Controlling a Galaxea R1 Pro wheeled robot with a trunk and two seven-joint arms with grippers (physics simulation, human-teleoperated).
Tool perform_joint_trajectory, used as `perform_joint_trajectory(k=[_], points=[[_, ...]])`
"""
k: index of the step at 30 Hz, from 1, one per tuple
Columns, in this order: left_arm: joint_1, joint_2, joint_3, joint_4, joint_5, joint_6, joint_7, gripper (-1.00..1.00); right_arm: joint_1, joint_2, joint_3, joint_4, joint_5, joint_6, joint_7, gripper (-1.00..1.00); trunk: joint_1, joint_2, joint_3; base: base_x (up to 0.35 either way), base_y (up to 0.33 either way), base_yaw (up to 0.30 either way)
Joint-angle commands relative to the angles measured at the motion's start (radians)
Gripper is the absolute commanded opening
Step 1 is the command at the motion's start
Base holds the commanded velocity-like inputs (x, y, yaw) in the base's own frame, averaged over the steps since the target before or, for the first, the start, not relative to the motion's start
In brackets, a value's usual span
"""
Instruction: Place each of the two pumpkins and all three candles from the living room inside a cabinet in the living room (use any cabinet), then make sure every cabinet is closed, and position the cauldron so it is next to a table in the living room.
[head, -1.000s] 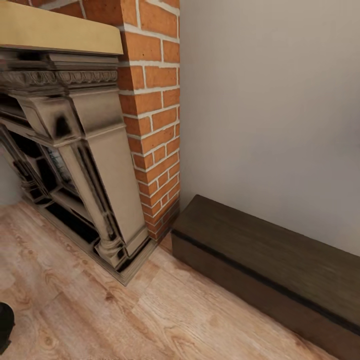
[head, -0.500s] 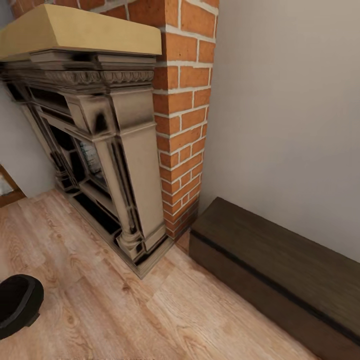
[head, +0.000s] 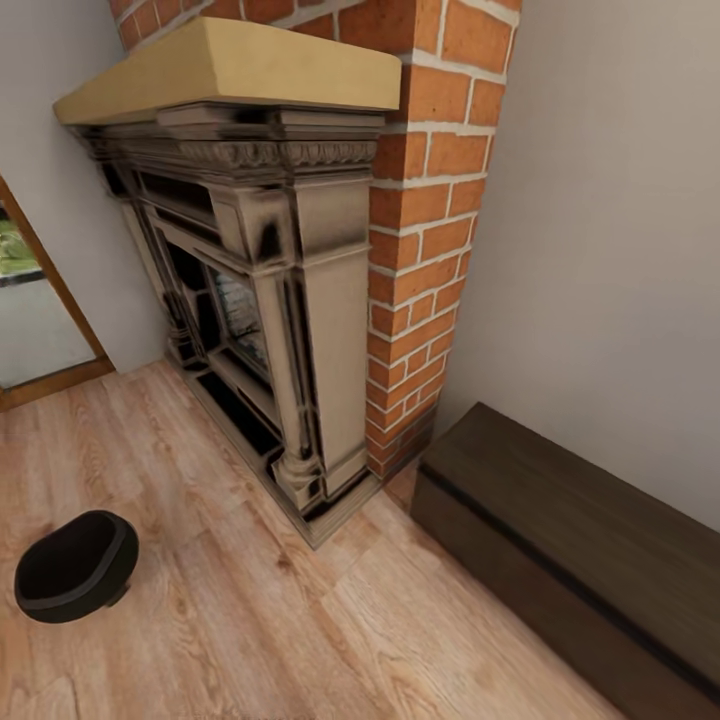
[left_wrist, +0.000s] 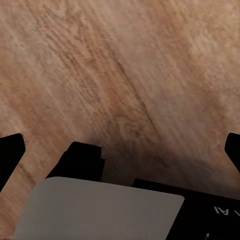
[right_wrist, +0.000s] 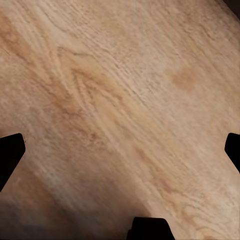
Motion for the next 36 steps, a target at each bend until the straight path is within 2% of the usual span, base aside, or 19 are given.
perform_joint_trajectory(k=[1,36], points=[[0.000,0.000,0.000,0.000,0.000,0.000,0.000,1.00,0.000,0.000,0.000,0.000,0.000,0.000,0.000,1.00,0.000,0.000,0.000,0.000,0.000,0.285],[0.000,0.001,0.000,0.009,-0.001,0.000,0.000,1.00,0.000,-0.001,0.000,0.000,0.000,0.000,0.000,1.00,0.000,0.000,0.000,0.000,0.000,0.285]])
